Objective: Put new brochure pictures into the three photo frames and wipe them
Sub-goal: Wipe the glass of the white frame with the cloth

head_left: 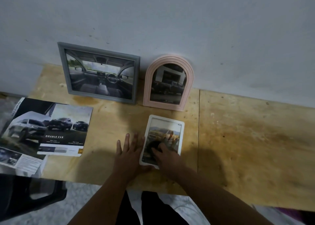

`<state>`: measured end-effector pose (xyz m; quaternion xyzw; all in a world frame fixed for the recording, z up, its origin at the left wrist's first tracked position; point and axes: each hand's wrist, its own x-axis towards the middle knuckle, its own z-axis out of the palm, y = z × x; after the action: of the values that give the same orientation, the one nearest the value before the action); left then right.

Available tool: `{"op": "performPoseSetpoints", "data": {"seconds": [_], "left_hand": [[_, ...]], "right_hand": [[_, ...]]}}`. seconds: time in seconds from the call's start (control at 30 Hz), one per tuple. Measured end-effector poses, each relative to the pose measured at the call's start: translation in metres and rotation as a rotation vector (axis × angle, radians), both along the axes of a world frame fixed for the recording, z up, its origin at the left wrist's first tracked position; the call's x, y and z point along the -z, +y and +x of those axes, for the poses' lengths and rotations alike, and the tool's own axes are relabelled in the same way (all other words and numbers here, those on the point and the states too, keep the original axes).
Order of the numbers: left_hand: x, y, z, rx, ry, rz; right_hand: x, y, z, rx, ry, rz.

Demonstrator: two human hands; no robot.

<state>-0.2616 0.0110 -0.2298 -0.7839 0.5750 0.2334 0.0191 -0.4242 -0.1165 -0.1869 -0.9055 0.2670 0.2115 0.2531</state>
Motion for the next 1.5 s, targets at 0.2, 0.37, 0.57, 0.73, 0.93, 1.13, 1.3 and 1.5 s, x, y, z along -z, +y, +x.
{"op": "performPoseSetpoints", "data": {"seconds": [0.2,0.37,0.57,0.73,0.93,1.13,1.3,1.5], "left_hand": [[-0.005,-0.003,-0.001,-0.035,0.004,0.022],[-0.005,-0.006,-0.006,-0.059,-0.012,0.033],[0.001,-0.005,-0.006,-0.061,0.008,0.021],[-0.001,-0.005,-0.006,-0.077,0.035,0.025],[-0.006,-0.004,-0.005,-0.074,0.033,0.012],[-0.006,-0.004,-0.005,-0.083,0.04,0.003],[-0.006,-0.003,-0.005,-0.085,0.066,-0.002],[-0.011,-0.006,-0.004,-0.068,0.05,0.045]], "right_hand": [[-0.021,-0.057,0.005,0.328,-0.316,0.043],[-0.002,-0.055,0.024,0.236,-0.086,-0.186],[0.004,0.017,-0.002,-0.013,-0.052,-0.032],[-0.012,-0.002,-0.005,0.163,-0.215,0.117],[-0.001,-0.057,0.018,0.279,-0.112,-0.238],[-0.005,0.01,-0.005,0.119,-0.046,0.019],[-0.02,-0.027,-0.005,0.099,-0.21,0.076],[-0.001,-0.057,-0.018,0.386,-0.053,-0.24]]}}
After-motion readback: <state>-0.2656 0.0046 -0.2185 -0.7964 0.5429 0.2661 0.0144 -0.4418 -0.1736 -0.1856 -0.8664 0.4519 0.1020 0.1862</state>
